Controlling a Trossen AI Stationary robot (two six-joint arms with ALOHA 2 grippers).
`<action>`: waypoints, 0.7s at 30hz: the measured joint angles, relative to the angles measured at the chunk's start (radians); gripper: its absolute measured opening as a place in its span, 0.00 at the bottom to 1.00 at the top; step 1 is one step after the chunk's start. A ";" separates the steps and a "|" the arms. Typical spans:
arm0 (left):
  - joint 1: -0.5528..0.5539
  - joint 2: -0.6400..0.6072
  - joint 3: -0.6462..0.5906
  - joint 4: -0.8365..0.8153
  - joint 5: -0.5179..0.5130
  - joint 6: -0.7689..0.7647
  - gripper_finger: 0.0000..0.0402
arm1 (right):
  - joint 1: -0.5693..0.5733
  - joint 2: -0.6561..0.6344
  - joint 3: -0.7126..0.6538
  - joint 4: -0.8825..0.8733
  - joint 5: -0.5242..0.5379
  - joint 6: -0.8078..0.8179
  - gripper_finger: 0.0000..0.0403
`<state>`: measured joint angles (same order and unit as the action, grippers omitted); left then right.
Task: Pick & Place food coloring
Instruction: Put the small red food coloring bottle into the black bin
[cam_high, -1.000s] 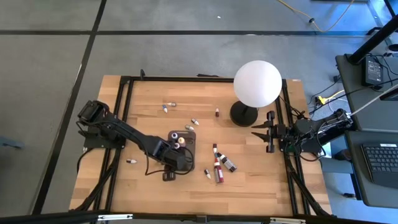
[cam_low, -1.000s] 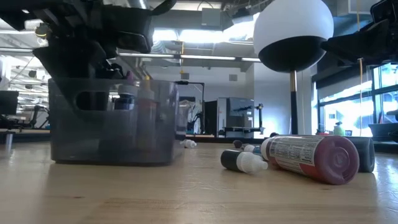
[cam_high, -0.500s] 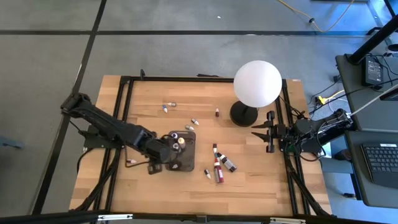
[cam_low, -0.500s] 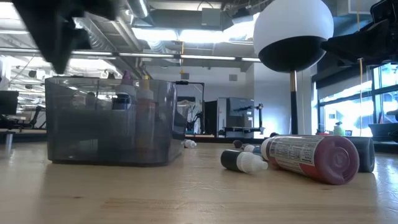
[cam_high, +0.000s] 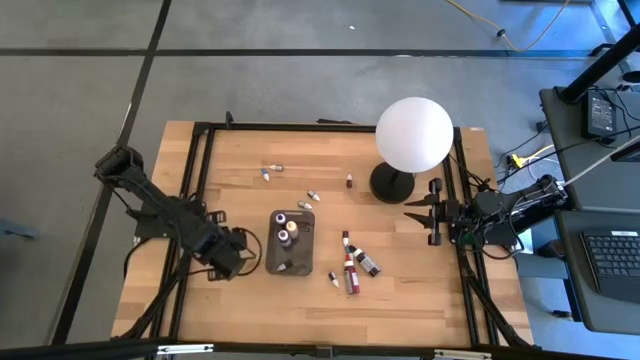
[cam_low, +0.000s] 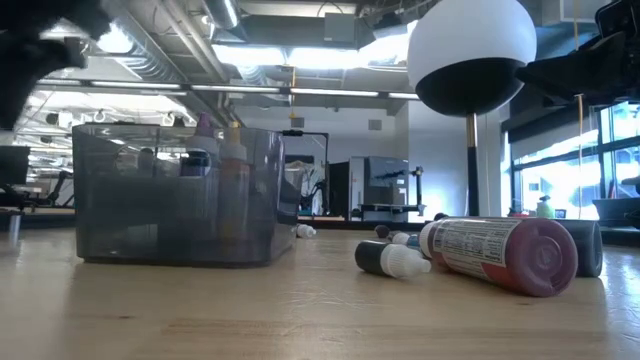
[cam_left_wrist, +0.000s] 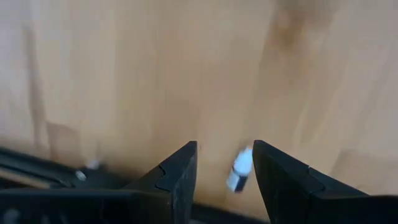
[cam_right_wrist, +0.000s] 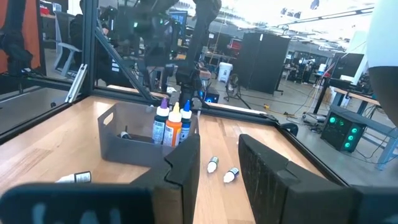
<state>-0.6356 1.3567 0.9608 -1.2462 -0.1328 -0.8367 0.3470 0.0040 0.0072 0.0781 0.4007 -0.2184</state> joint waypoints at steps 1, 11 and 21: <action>-0.016 0.000 -0.023 0.002 0.011 -0.021 0.38 | 0.000 0.000 0.000 0.000 0.000 0.000 0.28; -0.172 -0.001 -0.233 0.231 0.143 -0.116 0.37 | 0.000 0.000 0.000 0.000 0.000 0.000 0.28; -0.229 0.000 -0.380 0.362 0.163 -0.261 0.37 | 0.000 0.000 0.000 0.000 0.000 0.001 0.28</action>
<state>-0.8650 1.3562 0.5810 -0.8844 0.0306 -1.0977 0.3472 0.0040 0.0071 0.0776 0.4007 -0.2178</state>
